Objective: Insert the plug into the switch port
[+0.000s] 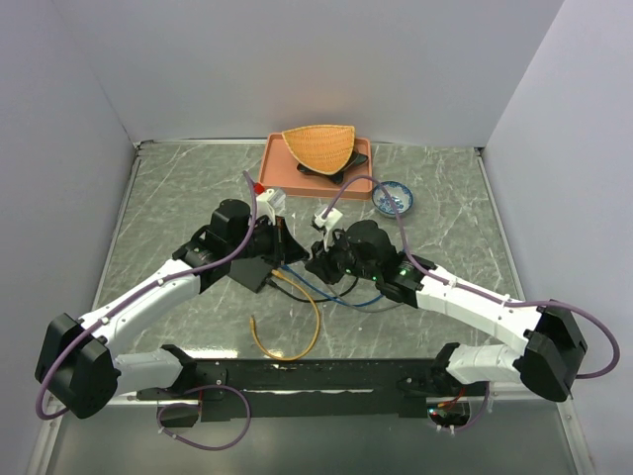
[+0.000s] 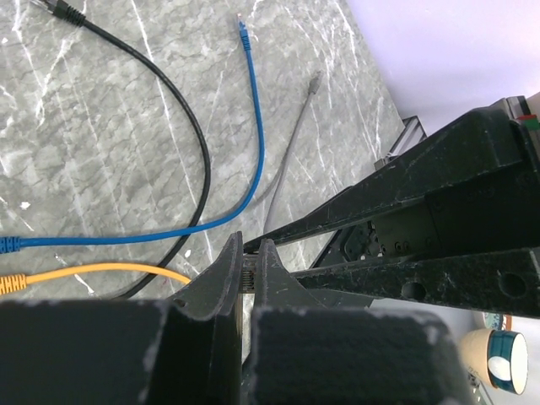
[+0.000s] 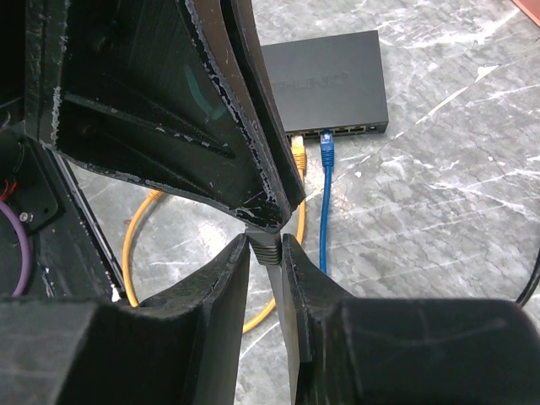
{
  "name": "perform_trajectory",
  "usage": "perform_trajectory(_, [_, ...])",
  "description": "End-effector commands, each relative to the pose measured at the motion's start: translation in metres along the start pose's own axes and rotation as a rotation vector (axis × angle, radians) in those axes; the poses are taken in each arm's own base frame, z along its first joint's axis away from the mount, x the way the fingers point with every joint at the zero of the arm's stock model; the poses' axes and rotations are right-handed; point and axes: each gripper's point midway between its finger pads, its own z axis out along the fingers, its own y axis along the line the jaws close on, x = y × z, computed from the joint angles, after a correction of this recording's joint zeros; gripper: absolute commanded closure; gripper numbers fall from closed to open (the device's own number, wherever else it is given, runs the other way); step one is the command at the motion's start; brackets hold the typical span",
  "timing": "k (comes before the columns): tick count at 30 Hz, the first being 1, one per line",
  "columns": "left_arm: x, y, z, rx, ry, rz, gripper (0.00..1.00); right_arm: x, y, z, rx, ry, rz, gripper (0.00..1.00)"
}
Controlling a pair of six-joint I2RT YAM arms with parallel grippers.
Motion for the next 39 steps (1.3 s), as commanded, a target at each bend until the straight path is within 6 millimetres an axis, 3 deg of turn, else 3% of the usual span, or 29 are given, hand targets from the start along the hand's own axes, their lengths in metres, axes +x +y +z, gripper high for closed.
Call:
perform_trajectory(1, [-0.023, -0.020, -0.006, 0.052, -0.061, 0.046, 0.99, -0.022, 0.001, 0.002, 0.004, -0.057, -0.017, 0.71])
perform_trajectory(6, [-0.022, -0.019, -0.005, 0.050, -0.061, 0.045, 0.99, -0.018, 0.000, 0.004, 0.010, -0.046, -0.016, 0.71])
perform_trajectory(11, [-0.021, -0.018, -0.004, 0.044, -0.057, 0.043, 0.99, -0.015, -0.003, 0.005, 0.023, -0.036, -0.014, 0.64])
perform_trajectory(13, [-0.021, -0.018, -0.004, 0.045, -0.058, 0.045, 0.99, -0.016, -0.003, 0.004, 0.025, -0.046, -0.013, 0.68])
perform_trajectory(14, [-0.022, -0.018, -0.004, 0.047, -0.058, 0.045, 0.99, -0.015, -0.003, 0.004, 0.023, -0.047, -0.013, 0.79])
perform_trajectory(17, [-0.022, -0.018, -0.004, 0.044, -0.060, 0.045, 0.99, -0.017, -0.004, 0.003, 0.036, -0.059, -0.007, 0.99])
perform_trajectory(24, [-0.023, -0.016, -0.005, 0.032, -0.066, 0.046, 0.98, -0.017, -0.006, 0.001, 0.043, -0.069, -0.013, 1.00])
perform_trajectory(30, [-0.027, -0.011, -0.006, -0.002, -0.093, 0.045, 0.83, -0.011, -0.006, 0.000, 0.043, -0.054, -0.019, 1.00])
perform_trajectory(34, [-0.032, -0.003, -0.006, -0.045, -0.119, 0.035, 0.45, -0.007, -0.007, 0.001, 0.042, -0.038, -0.029, 1.00])
perform_trajectory(37, [-0.034, 0.007, -0.007, -0.098, -0.142, 0.013, 0.25, -0.005, -0.008, 0.000, 0.047, -0.034, -0.031, 1.00])
perform_trajectory(39, [-0.037, 0.014, -0.008, -0.129, -0.158, -0.013, 0.18, -0.003, -0.008, -0.001, 0.049, -0.030, -0.034, 1.00])
